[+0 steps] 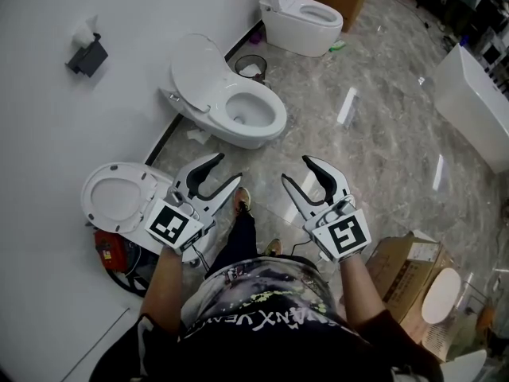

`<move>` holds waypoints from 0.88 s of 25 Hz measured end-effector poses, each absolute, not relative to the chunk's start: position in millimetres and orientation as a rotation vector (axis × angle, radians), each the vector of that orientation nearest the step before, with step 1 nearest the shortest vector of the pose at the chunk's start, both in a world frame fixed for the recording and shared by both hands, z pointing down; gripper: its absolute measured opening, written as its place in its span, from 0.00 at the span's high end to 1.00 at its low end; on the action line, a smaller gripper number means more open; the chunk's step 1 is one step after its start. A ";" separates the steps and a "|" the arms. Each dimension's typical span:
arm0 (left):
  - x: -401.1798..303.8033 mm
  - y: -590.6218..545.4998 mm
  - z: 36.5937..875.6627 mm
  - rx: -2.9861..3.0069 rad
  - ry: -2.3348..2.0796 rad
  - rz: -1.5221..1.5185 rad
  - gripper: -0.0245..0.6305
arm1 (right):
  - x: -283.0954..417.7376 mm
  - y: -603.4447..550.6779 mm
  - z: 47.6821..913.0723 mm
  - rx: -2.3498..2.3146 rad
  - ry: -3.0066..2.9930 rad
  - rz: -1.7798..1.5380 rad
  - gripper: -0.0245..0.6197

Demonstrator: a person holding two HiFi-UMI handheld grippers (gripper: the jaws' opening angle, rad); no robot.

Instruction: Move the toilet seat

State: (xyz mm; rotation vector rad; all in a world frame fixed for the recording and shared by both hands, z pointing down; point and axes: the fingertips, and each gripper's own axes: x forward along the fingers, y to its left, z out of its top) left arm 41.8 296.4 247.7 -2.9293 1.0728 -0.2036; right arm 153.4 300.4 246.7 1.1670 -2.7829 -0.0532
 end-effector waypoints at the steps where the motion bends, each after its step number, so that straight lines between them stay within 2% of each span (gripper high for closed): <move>1: 39.9 291.8 248.6 -2.930 1.073 -0.208 0.63 | 151.7 296.1 246.7 1.166 -2.782 -0.056 0.66; 22: -7.2 139.4 284.4 -3.016 1.086 -0.201 0.63 | 111.0 152.5 274.5 1.172 -2.702 0.028 0.65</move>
